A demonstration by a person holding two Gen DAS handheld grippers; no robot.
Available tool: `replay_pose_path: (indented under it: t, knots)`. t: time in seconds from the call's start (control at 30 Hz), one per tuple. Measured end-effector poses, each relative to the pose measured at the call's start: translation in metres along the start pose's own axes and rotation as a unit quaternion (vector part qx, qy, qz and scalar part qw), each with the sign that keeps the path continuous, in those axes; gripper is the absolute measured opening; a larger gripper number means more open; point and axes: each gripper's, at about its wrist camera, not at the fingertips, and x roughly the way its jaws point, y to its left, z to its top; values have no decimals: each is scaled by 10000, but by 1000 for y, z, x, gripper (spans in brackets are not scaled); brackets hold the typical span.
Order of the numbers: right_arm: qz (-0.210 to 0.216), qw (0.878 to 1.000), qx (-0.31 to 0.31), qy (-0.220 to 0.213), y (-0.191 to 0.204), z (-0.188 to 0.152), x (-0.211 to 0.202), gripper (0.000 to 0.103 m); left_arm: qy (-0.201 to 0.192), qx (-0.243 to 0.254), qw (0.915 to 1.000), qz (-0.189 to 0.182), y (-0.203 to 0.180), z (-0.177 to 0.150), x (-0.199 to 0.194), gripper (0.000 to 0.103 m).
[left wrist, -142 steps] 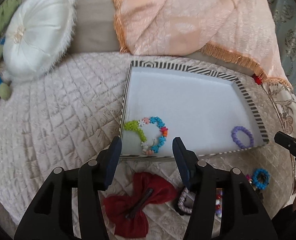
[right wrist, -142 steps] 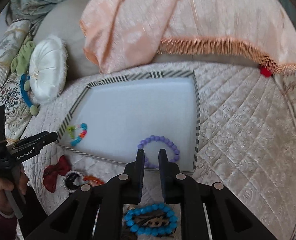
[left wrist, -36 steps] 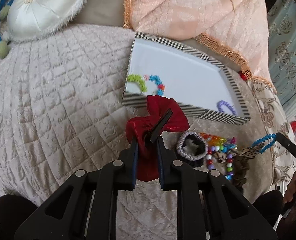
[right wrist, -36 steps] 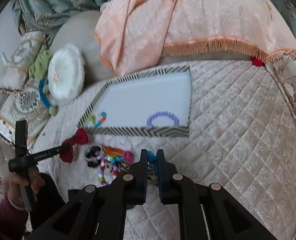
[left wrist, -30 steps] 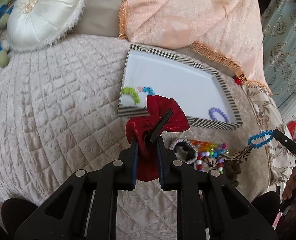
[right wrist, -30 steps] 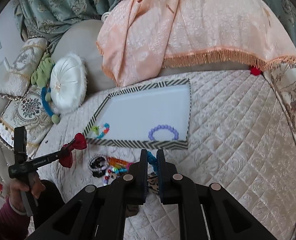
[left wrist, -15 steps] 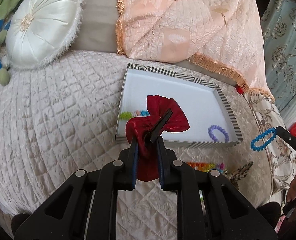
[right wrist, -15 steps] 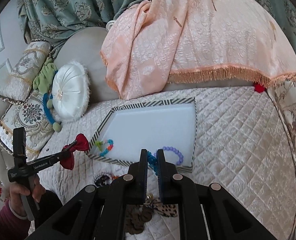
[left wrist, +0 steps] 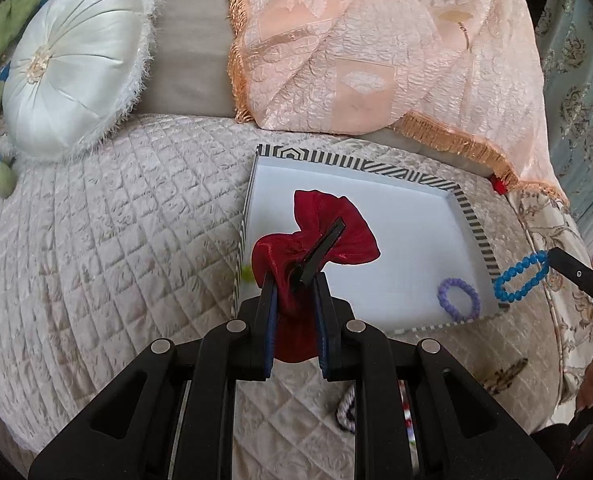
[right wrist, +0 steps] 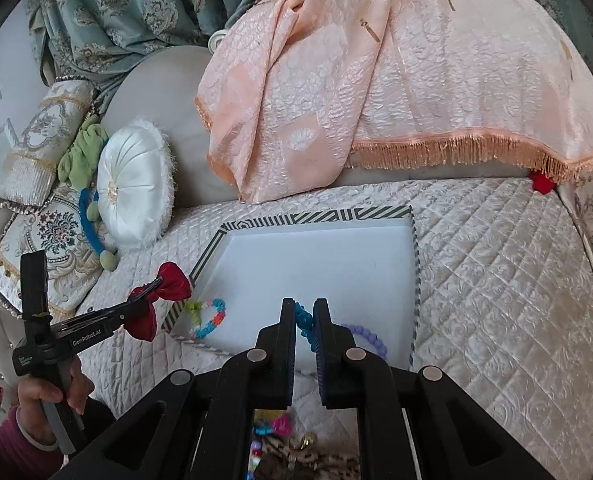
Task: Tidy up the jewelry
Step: 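Carry the red bow and blue bracelet into the tray and open both grippers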
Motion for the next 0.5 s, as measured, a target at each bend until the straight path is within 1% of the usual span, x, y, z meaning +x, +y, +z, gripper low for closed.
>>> replay_pose_path:
  t: [0.3, 0.5]
  knots:
    - [-203, 9996, 89, 176, -16, 21, 42, 8, 166, -37, 9998, 74, 2, 27, 40, 15]
    - [-500, 9982, 128, 289, -36, 30, 68, 8, 375, -102, 9992, 55, 2, 35, 72, 15]
